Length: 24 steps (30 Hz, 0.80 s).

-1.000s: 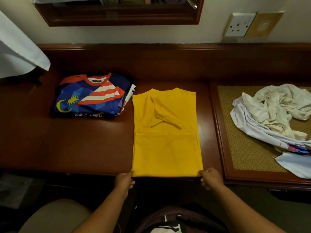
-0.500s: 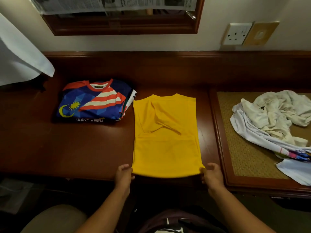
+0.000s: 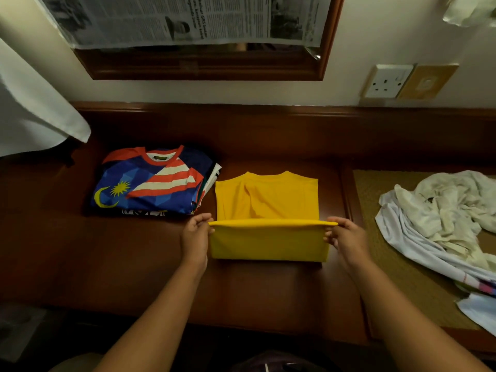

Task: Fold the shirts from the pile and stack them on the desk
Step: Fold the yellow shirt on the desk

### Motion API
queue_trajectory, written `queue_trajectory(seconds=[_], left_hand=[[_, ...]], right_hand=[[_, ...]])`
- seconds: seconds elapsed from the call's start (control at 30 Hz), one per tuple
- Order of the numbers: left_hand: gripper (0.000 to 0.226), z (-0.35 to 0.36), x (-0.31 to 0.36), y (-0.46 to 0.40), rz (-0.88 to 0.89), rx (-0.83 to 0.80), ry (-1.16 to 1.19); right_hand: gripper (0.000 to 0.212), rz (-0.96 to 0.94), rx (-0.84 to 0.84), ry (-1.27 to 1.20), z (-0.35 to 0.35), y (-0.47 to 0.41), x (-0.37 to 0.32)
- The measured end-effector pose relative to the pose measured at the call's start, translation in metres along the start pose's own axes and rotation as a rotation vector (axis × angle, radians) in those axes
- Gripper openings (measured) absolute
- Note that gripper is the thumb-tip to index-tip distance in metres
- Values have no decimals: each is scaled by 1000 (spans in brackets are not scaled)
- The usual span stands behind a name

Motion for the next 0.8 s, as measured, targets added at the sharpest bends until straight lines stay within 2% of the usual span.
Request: queue_trajectory(seconds=[0.23,0.43,0.57,0.67,0.73,0.8], left_hand=[[23,35,20,-87,120,-130,-393],[24,66,22,-155,151,-193,-419],[23,85,15,-189,130,-214,-469],[26,96,5,-205,132,-189,-574],[33,101,-1,-204,195,-144,-711],[37,107,-7,-190,332,-138,-847]], right_hand=[[10,-173,-1,387,31,-77,-33],[10,-162,-30,492,58,-145,-39],[17,-118,8,567,70,-187,-33],[13,-99,59,633,81,-197,-32],[33,-141,127,742,90,-187,-29],[46,-246,136,818,98,-169,-15]])
Point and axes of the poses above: each hand's wrist, its own y-axis away from the middle knuckle, its own z-axis out of the palm, x = y × z, the point moved 1 cm from there along -y, towards the middle knuckle, and after that the axes turned 1 degree about -y, right-handed, at the moved point
